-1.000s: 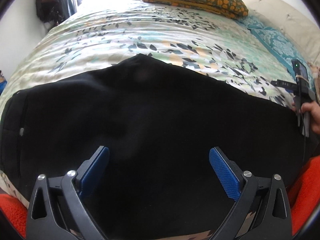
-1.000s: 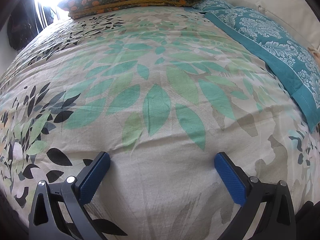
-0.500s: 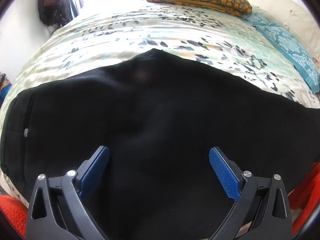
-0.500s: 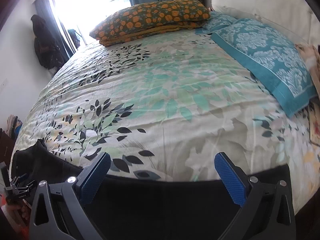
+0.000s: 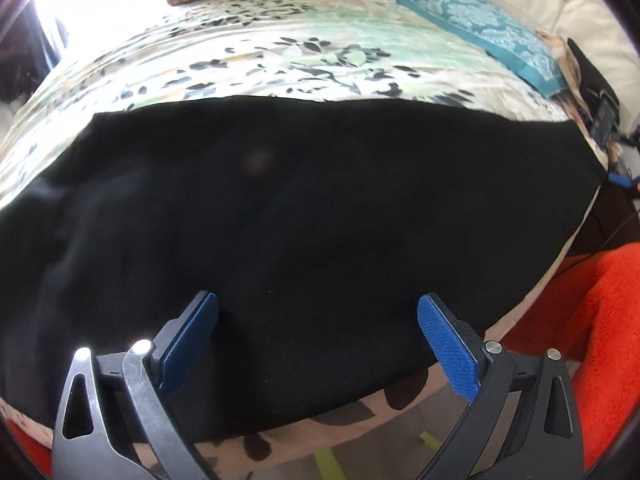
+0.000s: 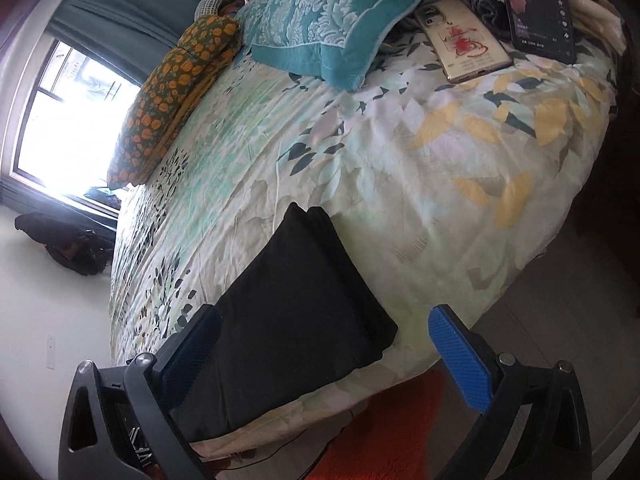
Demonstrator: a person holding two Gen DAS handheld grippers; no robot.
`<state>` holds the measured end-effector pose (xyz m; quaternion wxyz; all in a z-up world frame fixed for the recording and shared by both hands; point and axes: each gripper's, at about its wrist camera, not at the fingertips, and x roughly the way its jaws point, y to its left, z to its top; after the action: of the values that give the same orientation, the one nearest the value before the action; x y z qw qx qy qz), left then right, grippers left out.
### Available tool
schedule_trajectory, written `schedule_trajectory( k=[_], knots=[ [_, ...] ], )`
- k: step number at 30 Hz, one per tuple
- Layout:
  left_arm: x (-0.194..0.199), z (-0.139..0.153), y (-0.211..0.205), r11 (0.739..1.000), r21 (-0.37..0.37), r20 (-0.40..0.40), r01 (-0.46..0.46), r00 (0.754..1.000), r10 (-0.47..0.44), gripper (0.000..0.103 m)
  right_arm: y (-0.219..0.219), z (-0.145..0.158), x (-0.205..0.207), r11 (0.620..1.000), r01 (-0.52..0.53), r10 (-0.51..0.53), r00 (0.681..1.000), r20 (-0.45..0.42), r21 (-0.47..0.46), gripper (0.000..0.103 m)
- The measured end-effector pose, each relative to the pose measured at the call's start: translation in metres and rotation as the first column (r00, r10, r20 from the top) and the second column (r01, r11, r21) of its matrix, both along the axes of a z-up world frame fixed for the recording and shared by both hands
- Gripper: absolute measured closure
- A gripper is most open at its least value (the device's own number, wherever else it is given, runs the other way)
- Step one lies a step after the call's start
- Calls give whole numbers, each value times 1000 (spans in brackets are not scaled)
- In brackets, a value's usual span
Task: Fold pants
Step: 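Grasp the trouser leg end with the right gripper and fold it over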
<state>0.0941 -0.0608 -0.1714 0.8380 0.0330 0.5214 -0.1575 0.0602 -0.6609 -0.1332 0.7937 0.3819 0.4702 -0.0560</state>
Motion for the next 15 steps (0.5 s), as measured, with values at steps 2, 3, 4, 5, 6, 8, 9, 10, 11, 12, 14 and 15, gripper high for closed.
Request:
schedule_trajectory(
  k=[2, 3, 4, 5, 6, 8, 9, 10, 11, 12, 14, 15],
  knots=[
    [1, 5, 8, 1000, -21, -17, -20, 1000, 20, 3, 1, -13, -3, 999, 16, -16, 1000, -11, 46, 4],
    [1, 7, 12, 999, -21, -19, -30, 999, 29, 3, 4, -19, -4, 998, 16, -15, 1000, -11, 66, 4],
    [2, 9, 16, 999, -17, -14, -45, 999, 44, 3, 7, -25, -4, 997, 10, -8, 1000, -14, 79, 4],
    [2, 10, 19, 998, -15, -11, -62, 998, 62, 3, 10, -31, -3, 997, 2, 0, 1000, -25, 83, 5],
    [4, 8, 22, 997, -18, -15, -80, 997, 80, 3, 12, -38, -2, 996, -2, 5, 999, -39, 85, 5],
    [5, 7, 28, 993, -33, -29, -113, 993, 112, 3, 15, -49, -1, 993, 9, -4, 999, -43, 116, 13],
    [5, 7, 30, 992, -37, -32, -121, 992, 120, 3, 15, -53, -1, 990, 13, -9, 1000, -28, 143, 19],
    [5, 6, 31, 992, -36, -31, -122, 992, 121, 3, 17, -55, 0, 987, 13, -11, 1000, -12, 163, 32],
    [4, 6, 31, 993, -32, -28, -118, 993, 117, 3, 17, -56, 1, 988, 20, -17, 1000, -19, 152, 41],
    [3, 6, 31, 993, -26, -26, -112, 993, 112, 3, 17, -57, 1, 989, 33, -29, 999, -32, 143, 47],
    [2, 6, 32, 994, -18, -21, -110, 994, 110, 3, 8, -63, -7, 983, 94, -88, 995, -48, 159, 73],
    [1, 7, 32, 993, -19, -22, -115, 993, 115, 3, 4, -65, -12, 976, 115, -109, 993, -41, 188, 75]
  ],
)
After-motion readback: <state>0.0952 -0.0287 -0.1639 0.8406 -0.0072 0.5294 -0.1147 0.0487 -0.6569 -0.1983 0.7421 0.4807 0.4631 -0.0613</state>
